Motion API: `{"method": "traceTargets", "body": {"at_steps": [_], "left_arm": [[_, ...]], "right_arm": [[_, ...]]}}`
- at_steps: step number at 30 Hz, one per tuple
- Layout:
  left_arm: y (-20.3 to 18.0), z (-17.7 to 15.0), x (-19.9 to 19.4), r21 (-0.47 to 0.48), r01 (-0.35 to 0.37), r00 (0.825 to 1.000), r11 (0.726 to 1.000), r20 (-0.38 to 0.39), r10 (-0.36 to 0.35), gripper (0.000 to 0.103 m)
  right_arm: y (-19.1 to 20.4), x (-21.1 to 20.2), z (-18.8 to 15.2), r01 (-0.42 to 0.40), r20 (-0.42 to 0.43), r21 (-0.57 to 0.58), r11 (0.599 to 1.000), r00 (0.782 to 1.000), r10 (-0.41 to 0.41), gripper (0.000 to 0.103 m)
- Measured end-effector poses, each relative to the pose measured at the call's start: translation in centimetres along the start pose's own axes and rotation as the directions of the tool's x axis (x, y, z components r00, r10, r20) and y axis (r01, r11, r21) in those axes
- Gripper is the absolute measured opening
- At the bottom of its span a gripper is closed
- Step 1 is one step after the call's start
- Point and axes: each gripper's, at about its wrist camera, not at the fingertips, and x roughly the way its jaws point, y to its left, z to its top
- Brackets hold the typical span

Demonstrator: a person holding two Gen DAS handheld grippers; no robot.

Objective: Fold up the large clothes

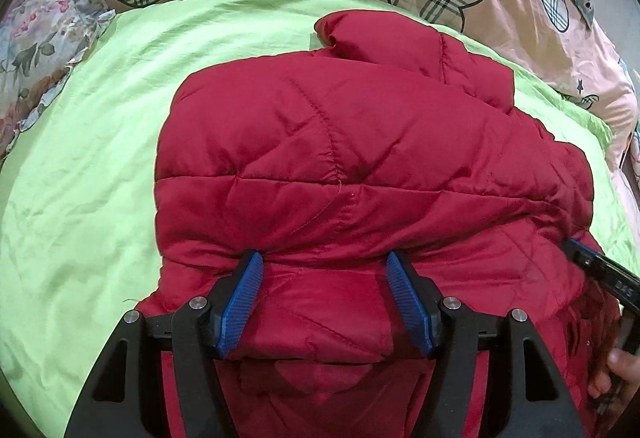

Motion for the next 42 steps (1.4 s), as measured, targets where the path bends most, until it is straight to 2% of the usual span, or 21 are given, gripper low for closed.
{"method": "traceTargets", "body": {"at_steps": [3, 7, 13, 17, 19, 20, 33, 42], "left_arm": [[0.0, -0.2, -1.2, -0.006, -0.004, 1.0, 1.0, 0.026, 0.004, 0.063], [1.1, -0.6, 0.0, -0.041, 0.016, 1.0, 0.999, 0.002, -0.016, 0.065], [0.9, -0.1, 0.1, -0.042, -0.004, 1.0, 0.999, -0.014, 0.004, 0.065], [1.5, -0.4, -1.3, -0.062, 0.002, 1.0, 0.998, -0.009, -0.003, 0.065], [1.7, -0.6, -2.2, -0.074, 0.009, 1.0, 0.997, -0.005, -0.009, 0.065], [1.9, -0.9, -2.8, -0.079, 0.013, 1.0, 0.997, -0.001, -0.013, 0.065], [3.2, -5.4, -9.2, -0.111, 0.05, 0.999, 0.993, 0.014, -0.049, 0.066], [4.9, -9.0, -12.8, -0.142, 0.069, 0.998, 0.988, -0.003, -0.07, 0.069]], "right_arm": [[-0.1, -0.1, 0.0, -0.007, -0.001, 0.007, 1.0, 1.0, 0.007, 0.021], [0.2, 0.1, -0.3, 0.006, 0.008, -0.01, 1.0, 1.0, -0.005, 0.021], [0.2, -0.5, -0.1, -0.001, 0.008, 0.008, 1.0, 1.0, 0.001, 0.022], [0.4, -2.6, -0.3, -0.014, 0.023, 0.023, 1.0, 1.0, 0.013, 0.032], [0.6, -3.8, -0.6, -0.022, 0.031, 0.024, 0.999, 0.999, 0.021, 0.048], [0.6, -4.5, -0.8, -0.024, 0.035, 0.02, 1.0, 0.999, 0.023, 0.05], [0.2, -9.4, -4.8, -0.062, -0.012, 0.019, 0.998, 0.998, 0.062, 0.063], [-1.9, -12.8, -7.7, -0.038, -0.015, 0.043, 0.998, 0.999, 0.039, 0.069]]}}
